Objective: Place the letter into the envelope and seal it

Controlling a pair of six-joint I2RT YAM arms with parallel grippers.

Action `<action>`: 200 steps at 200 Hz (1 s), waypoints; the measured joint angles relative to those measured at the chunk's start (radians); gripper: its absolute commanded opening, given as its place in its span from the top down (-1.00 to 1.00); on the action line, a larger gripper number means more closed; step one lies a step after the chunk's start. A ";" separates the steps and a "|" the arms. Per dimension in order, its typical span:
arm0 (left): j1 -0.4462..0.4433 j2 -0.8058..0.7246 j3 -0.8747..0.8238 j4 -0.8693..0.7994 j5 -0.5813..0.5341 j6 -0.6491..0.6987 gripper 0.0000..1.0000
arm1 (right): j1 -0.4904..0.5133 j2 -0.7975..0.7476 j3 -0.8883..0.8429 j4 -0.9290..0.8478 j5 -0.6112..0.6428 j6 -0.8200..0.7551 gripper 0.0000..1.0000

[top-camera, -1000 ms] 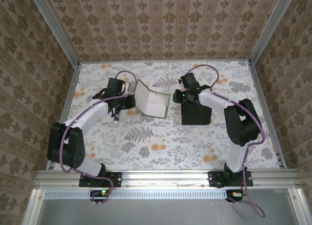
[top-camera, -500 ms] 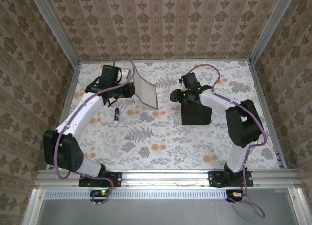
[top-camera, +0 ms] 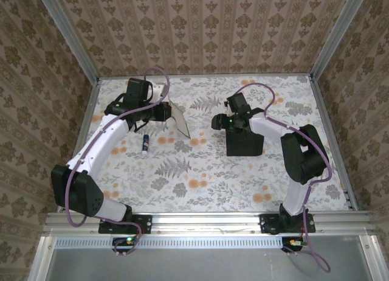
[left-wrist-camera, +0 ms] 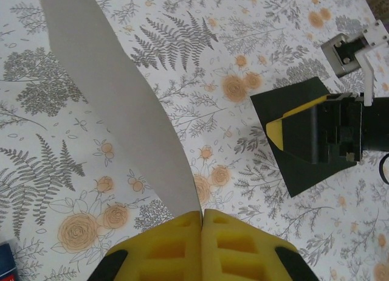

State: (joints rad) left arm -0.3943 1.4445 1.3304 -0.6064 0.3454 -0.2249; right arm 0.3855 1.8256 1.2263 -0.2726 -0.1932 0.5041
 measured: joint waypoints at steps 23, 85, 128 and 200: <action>-0.026 0.012 0.014 -0.022 -0.002 0.034 1.00 | -0.003 -0.007 0.027 -0.032 -0.036 0.017 -0.54; -0.100 0.055 0.048 -0.087 -0.050 0.129 1.00 | -0.007 -0.053 0.124 -0.076 -0.079 0.027 -0.56; -0.110 0.060 0.051 -0.108 -0.105 0.165 1.00 | -0.010 -0.054 0.125 -0.091 -0.093 0.047 -0.57; -0.158 0.119 0.051 -0.130 -0.250 0.227 1.00 | -0.016 -0.054 0.222 -0.199 -0.119 0.098 -0.74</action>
State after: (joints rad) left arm -0.5522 1.5631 1.3815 -0.7364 0.0956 0.0021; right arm 0.3691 1.7718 1.4479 -0.4713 -0.3122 0.6018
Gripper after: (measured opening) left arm 0.058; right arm 0.865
